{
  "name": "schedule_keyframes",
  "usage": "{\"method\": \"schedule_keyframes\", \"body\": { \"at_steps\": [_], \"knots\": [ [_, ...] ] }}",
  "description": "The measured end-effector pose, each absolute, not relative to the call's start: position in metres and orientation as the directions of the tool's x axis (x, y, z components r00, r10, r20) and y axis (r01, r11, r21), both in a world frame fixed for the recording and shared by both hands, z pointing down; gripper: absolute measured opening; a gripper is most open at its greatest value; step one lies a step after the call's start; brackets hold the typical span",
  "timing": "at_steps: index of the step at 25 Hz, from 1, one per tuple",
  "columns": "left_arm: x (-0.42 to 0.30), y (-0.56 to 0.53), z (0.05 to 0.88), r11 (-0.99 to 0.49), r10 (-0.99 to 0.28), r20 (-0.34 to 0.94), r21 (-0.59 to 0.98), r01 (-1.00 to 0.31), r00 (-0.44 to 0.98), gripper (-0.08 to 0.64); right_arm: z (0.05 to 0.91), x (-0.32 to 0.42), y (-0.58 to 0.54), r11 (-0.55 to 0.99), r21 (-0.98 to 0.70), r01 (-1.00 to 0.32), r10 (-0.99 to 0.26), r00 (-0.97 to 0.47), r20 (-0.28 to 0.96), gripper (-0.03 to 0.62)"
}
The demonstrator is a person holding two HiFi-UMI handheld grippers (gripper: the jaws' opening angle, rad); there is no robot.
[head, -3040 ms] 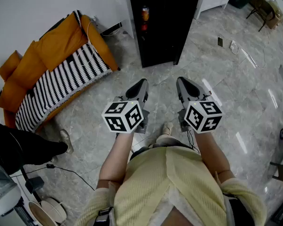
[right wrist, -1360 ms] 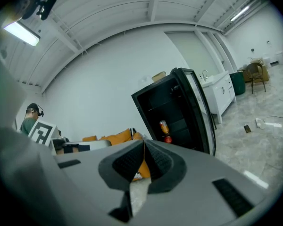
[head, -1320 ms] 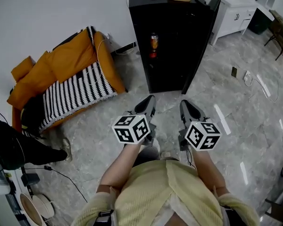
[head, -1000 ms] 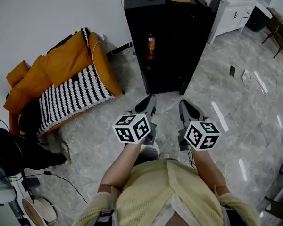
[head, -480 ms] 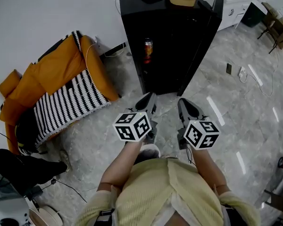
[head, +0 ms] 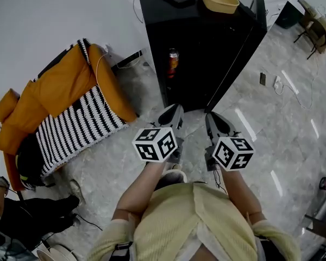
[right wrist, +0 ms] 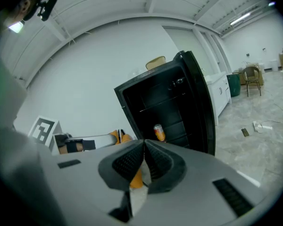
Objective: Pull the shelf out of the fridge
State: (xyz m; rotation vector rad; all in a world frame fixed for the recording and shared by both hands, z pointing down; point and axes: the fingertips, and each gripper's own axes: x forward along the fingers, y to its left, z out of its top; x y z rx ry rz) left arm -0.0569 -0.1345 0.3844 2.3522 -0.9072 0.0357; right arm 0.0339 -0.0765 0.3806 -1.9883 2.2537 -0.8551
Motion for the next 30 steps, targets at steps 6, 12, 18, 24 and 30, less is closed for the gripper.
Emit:
{"method": "schedule_keyframes", "body": {
  "at_steps": [6,12,18,24,30],
  "knots": [
    [-0.058,-0.160,0.391,-0.596,-0.580,0.233,0.532,-0.601,0.781,0.026,0.385,0.033,-0.103,0.012,-0.389,-0.921,-0.921,-0.161,0.354,0.031],
    [-0.050,-0.177,0.393,-0.597,-0.591,0.209,0.536,-0.597,0.779,0.026,0.385,0.044,-0.120,-0.020,-0.364,-0.931,-0.928,-0.118,0.354,0.031],
    [-0.032,-0.189,0.386,-0.619,-0.592,0.183,0.520,-0.588,0.785,0.026,0.384,0.060,-0.138,-0.036,-0.363,-0.931,-0.935,-0.097,0.342,0.031],
    [-0.017,-0.204,0.387,-0.606,-0.615,0.187,0.510,-0.610,0.766,0.026,0.386,0.078,-0.160,-0.012,-0.370,-0.929,-0.934,-0.122,0.335,0.031],
    [0.008,-0.236,0.388,-0.535,-0.692,0.167,0.535,-0.654,0.703,0.026,0.382,0.108,-0.192,0.033,-0.386,-0.922,-0.934,-0.166,0.316,0.031]
  ]
}}
